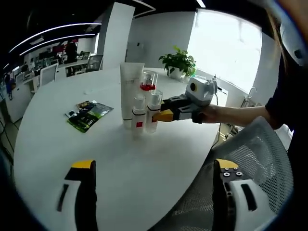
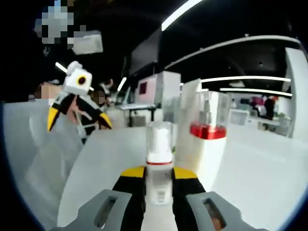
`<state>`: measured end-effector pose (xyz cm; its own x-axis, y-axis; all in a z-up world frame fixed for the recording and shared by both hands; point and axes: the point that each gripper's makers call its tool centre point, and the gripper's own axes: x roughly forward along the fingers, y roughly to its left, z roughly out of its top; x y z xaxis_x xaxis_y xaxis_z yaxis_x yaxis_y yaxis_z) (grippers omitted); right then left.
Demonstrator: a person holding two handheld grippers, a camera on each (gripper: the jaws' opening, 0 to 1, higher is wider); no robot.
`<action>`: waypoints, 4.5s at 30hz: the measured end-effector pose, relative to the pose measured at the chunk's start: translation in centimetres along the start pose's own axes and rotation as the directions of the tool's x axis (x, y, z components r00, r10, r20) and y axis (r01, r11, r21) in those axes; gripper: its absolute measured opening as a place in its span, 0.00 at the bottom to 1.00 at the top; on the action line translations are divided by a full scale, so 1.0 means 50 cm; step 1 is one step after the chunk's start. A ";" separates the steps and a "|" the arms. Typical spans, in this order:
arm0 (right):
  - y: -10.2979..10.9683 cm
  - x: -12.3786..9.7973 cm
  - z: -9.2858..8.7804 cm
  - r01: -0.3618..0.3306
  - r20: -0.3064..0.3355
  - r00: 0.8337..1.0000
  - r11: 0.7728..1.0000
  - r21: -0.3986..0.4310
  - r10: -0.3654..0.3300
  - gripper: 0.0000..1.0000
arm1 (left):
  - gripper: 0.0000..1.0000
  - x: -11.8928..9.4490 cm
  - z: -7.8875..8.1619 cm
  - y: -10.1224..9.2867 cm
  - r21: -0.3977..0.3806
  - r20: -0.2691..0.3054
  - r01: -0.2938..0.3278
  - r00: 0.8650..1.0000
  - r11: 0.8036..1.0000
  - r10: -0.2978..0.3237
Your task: Arrange the skincare products in the storage area until every visible bottle or jar stands upright without overlapping.
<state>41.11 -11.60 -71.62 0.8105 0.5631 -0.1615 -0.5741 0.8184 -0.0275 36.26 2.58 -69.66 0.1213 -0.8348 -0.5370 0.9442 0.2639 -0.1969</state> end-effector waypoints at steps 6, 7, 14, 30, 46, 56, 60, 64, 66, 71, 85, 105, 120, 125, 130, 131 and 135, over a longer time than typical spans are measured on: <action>-0.002 0.007 -0.013 -0.012 0.007 1.000 1.000 -0.010 0.012 0.12 | 0.95 0.005 0.002 -0.006 0.006 -0.003 0.018 1.000 1.000 -0.018; -0.003 0.007 -0.016 -0.017 0.003 1.000 1.000 -0.012 0.017 0.12 | 0.95 0.006 0.001 -0.006 0.003 -0.006 0.019 1.000 1.000 -0.019; -0.013 0.013 -0.017 -0.044 0.015 0.999 0.999 -0.015 0.045 0.12 | 0.95 0.009 -0.011 -0.003 0.018 -0.036 0.019 0.999 1.000 -0.019; 0.000 0.010 -0.060 -0.072 -0.059 0.996 0.997 0.028 0.073 0.13 | 0.94 0.015 -0.026 -0.002 0.030 -0.071 0.025 0.997 0.999 -0.023; -0.019 0.000 -0.069 -0.048 -0.075 0.996 0.998 0.033 0.050 0.13 | 0.94 0.013 -0.031 -0.004 0.052 -0.088 0.021 0.996 0.998 -0.017; -0.025 -0.023 -0.075 -0.020 -0.080 0.996 0.998 0.060 0.025 0.14 | 0.94 0.015 -0.035 -0.006 0.065 -0.103 0.022 0.995 0.998 -0.015; -0.023 -0.044 -0.083 0.005 -0.097 0.995 0.997 0.082 0.003 0.15 | 0.94 0.016 -0.040 -0.006 0.069 -0.115 0.023 0.993 0.997 -0.015; -0.016 -0.064 -0.079 0.035 -0.107 0.994 0.994 0.102 -0.024 0.17 | 0.95 0.019 -0.047 -0.006 0.071 -0.128 0.023 0.992 0.997 -0.014; -0.008 -0.074 -0.069 0.044 -0.101 0.994 0.992 0.118 -0.032 0.20 | 0.95 0.019 -0.048 -0.006 0.064 -0.130 0.022 0.991 0.998 -0.014; 0.017 -0.094 -0.034 0.060 -0.127 0.991 0.987 0.146 -0.042 0.26 | 0.95 0.019 -0.052 0.004 0.029 -0.126 0.010 0.992 1.000 -0.006; 0.079 -0.156 0.100 0.126 -0.104 0.989 0.975 0.182 -0.108 0.49 | 0.98 0.020 -0.090 0.023 0.006 -0.198 -0.043 0.979 0.999 0.044; 0.144 -0.230 0.205 0.229 -0.102 0.972 0.951 0.209 -0.212 0.84 | 0.99 -0.017 -0.121 0.029 -0.110 -0.253 -0.110 0.964 0.988 0.079; 0.155 -0.232 0.231 0.245 -0.134 0.967 0.938 0.244 -0.217 0.99 | 0.99 -0.124 -0.044 0.079 -0.184 -0.148 -0.196 0.974 0.963 0.170; 0.139 -0.216 0.231 0.229 -0.116 0.972 0.937 0.265 -0.204 0.99 | 0.99 -0.159 -0.013 0.114 -0.184 -0.130 -0.229 0.970 0.956 0.208; 0.123 -0.206 0.232 0.222 -0.105 0.974 0.936 0.273 -0.200 0.99 | 0.99 -0.195 0.024 0.127 -0.144 -0.117 -0.244 0.966 0.959 0.229; 0.122 -0.205 0.235 0.221 -0.099 0.974 0.938 0.265 -0.202 0.99 | 0.99 -0.199 0.026 0.128 -0.137 -0.117 -0.245 0.966 0.960 0.230; 0.108 -0.206 0.246 0.237 -0.103 0.971 0.939 0.248 -0.217 0.99 | 0.99 -0.203 0.032 0.126 -0.136 -0.118 -0.222 0.971 0.966 0.207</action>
<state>31.12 -11.56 -57.99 0.8994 0.3567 -0.2528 -0.3182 0.9306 0.1811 41.48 11.93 -64.15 0.2769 -0.6995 -0.6588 0.8431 0.5058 -0.1827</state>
